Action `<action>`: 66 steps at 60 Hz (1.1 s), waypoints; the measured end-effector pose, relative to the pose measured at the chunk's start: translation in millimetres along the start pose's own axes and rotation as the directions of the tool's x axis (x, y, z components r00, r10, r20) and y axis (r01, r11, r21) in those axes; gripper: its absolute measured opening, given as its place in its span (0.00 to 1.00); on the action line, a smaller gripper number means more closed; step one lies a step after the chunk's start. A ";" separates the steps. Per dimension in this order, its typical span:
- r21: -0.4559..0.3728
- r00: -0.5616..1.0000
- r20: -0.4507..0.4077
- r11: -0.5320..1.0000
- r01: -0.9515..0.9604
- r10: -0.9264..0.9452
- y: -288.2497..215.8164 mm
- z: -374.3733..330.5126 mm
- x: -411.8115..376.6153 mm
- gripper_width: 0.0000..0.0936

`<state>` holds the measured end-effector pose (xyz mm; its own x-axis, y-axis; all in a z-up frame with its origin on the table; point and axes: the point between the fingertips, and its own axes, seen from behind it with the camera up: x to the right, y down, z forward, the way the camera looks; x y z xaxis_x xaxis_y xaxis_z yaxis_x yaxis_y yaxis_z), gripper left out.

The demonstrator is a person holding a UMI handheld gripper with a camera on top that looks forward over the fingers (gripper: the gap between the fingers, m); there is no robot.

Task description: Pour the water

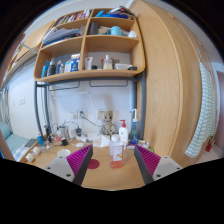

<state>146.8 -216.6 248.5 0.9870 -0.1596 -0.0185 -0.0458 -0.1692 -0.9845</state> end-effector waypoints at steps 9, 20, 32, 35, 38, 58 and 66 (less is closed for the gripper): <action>0.069 1.000 -0.005 0.997 0.024 -0.024 23.5 30.9 6.3 0.92; 0.104 0.998 -0.019 0.993 0.061 -0.059 60.1 95.9 7.4 0.92; 0.064 0.994 -0.024 0.992 0.108 -0.106 92.5 158.4 7.5 0.92; 0.061 0.993 -0.030 0.991 0.117 -0.115 96.3 169.9 10.2 0.92; 0.057 0.992 -0.036 0.991 0.125 -0.123 102.1 181.7 10.3 0.92; 0.079 0.993 -0.040 0.991 0.112 -0.110 103.6 222.2 15.1 0.89; 0.084 0.994 -0.022 0.991 0.105 -0.104 104.0 231.1 14.7 0.67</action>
<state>192.1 -11.7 105.6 0.9829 -0.1623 0.0876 0.0715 -0.1024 -0.9922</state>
